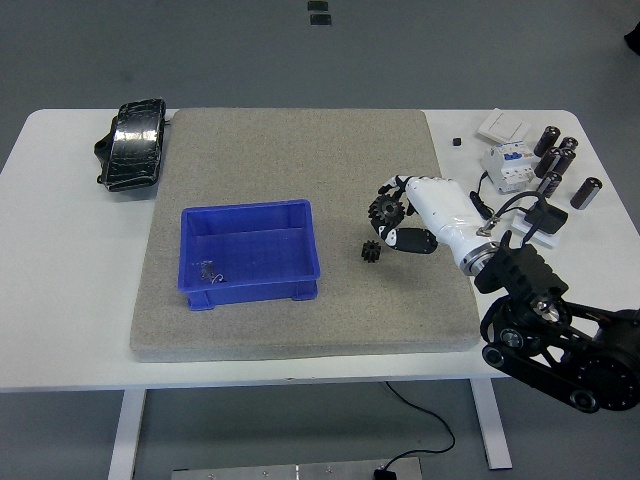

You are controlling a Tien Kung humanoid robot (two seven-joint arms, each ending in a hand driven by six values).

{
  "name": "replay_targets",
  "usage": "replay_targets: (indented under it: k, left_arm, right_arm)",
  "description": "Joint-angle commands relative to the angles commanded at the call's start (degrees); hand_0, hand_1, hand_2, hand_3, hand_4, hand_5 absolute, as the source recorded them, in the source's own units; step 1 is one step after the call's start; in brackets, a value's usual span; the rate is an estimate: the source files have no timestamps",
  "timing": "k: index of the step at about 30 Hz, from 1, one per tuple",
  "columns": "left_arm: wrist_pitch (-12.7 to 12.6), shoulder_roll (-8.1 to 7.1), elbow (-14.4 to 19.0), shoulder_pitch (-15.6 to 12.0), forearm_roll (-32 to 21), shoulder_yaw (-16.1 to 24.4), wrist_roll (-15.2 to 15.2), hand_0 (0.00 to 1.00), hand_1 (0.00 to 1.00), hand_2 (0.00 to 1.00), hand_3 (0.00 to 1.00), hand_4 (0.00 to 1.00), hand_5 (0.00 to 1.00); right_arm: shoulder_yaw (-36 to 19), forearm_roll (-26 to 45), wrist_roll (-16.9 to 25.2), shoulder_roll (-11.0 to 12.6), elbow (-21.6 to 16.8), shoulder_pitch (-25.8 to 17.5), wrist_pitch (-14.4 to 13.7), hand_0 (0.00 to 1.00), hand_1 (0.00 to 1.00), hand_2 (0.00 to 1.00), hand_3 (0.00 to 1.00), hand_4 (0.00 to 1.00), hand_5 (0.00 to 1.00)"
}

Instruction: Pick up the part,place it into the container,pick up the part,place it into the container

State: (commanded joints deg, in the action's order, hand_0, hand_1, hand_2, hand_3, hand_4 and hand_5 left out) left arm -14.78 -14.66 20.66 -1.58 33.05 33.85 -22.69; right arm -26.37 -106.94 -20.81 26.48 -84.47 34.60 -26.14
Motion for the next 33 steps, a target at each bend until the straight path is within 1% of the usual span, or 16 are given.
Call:
replay_targets:
  k: [2, 3, 6, 8, 9, 13, 14, 15, 18, 20, 21, 26, 27, 32, 33]
  left_arm:
    - [0.0, 0.00, 0.0, -0.1, 0.0, 0.0, -0.1, 0.685, 0.669, 0.600, 0.576, 0.601, 0.383]
    - [-0.1, 0.00, 0.1, -0.2, 0.1, 0.0, -0.1, 0.685, 0.669, 0.601, 0.576, 0.603, 0.392]
    - [-0.2, -0.02, 0.1, -0.3, -0.4, -0.2, 0.0, 0.685, 0.669, 0.601, 0.576, 0.603, 0.392]
    - [-0.2, -0.05, 0.1, -0.3, -0.5, -0.3, 0.2, 0.685, 0.669, 0.601, 0.576, 0.603, 0.392]
    - [-0.2, -0.07, 0.1, -0.3, -0.5, -0.3, 0.1, 0.684, 0.669, 0.603, 0.577, 0.609, 0.407]
    - [-0.3, -0.11, 0.2, -0.2, -0.3, -0.2, 0.0, 0.684, 0.669, 0.603, 0.577, 0.609, 0.407]
    - [-0.3, -0.11, 0.2, -0.2, -0.3, -0.1, -0.1, 0.684, 0.669, 0.603, 0.577, 0.609, 0.407]
    - [-0.3, -0.10, 0.2, -0.2, -0.2, -0.1, -0.1, 0.684, 0.669, 0.603, 0.576, 0.610, 0.411]
    - [-0.2, -0.13, 0.1, -0.1, -0.1, -0.1, 0.0, 0.684, 0.669, 0.603, 0.576, 0.610, 0.411]
    - [-0.2, -0.16, 0.1, 0.0, 0.0, 0.0, 0.0, 0.684, 0.669, 0.603, 0.576, 0.610, 0.411]
    - [-0.1, -0.17, 0.0, 0.1, 0.0, 0.0, 0.0, 0.684, 0.669, 0.603, 0.577, 0.611, 0.412]
    - [-0.1, -0.17, 0.0, 0.0, 0.1, 0.0, 0.0, 0.684, 0.669, 0.603, 0.577, 0.611, 0.412]
    - [-0.2, -0.18, 0.0, 0.0, 0.1, 0.0, 0.0, 0.684, 0.668, 0.604, 0.577, 0.612, 0.412]
    - [-0.2, -0.22, 0.0, 0.1, 0.3, 0.1, 0.1, 0.684, 0.668, 0.604, 0.577, 0.612, 0.412]
    - [-0.2, -0.22, 0.0, 0.1, 0.3, 0.1, 0.1, 0.683, 0.668, 0.603, 0.576, 0.613, 0.414]
  right_arm:
    - [-0.4, 0.1, -0.1, -0.9, -2.2, 0.1, -0.4, 0.309, 0.448, 0.424, 0.604, 0.498, 0.002]
    - [-0.5, 0.4, 0.0, -1.6, -3.2, 0.3, -0.8, 0.308, 0.453, 0.457, 0.610, 0.530, 0.002]
    - [0.0, 1.9, 0.6, -3.7, -4.7, 1.1, -2.4, 0.308, 0.453, 0.457, 0.610, 0.530, 0.002]
    - [0.7, 3.6, 1.3, -4.8, -4.6, 1.6, -3.6, 0.308, 0.453, 0.457, 0.610, 0.530, 0.002]
    - [1.2, 4.3, 1.7, -5.3, -4.4, 1.8, -4.2, 0.357, 0.488, 0.519, 0.629, 0.542, 0.002]
    - [4.2, 6.6, 3.0, -6.4, -3.5, 3.4, -6.3, 0.357, 0.488, 0.519, 0.629, 0.542, 0.002]
    - [4.9, 7.0, 3.2, -6.6, -3.2, 3.7, -6.5, 0.357, 0.488, 0.519, 0.629, 0.542, 0.002]
    - [5.8, 7.4, 3.4, -6.9, -2.8, 4.1, -6.6, 0.448, 0.569, 0.577, 0.656, 0.441, 0.002]
    - [8.1, 8.4, 3.8, -7.9, -1.7, 5.1, -6.5, 0.448, 0.569, 0.577, 0.656, 0.441, 0.002]
    - [9.1, 9.0, 3.8, -8.5, -0.8, 5.5, -5.9, 0.448, 0.569, 0.577, 0.656, 0.441, 0.002]
    - [9.5, 9.3, 3.7, -8.8, -0.4, 5.6, -5.7, 0.581, 0.652, 0.643, 0.669, 0.380, 0.181]
    - [10.7, 9.4, 2.9, -9.8, 1.7, 5.8, -5.0, 0.581, 0.652, 0.643, 0.669, 0.380, 0.181]
    - [10.9, 9.3, 2.7, -9.9, 2.0, 5.9, -5.0, 0.609, 0.666, 0.648, 0.669, 0.408, 0.256]
    - [11.5, 8.7, 2.1, -10.3, 3.3, 6.0, -4.7, 0.609, 0.666, 0.648, 0.669, 0.408, 0.256]
    - [11.6, 8.6, 2.0, -10.3, 3.4, 6.1, -4.7, 0.617, 0.666, 0.648, 0.668, 0.428, 0.272]
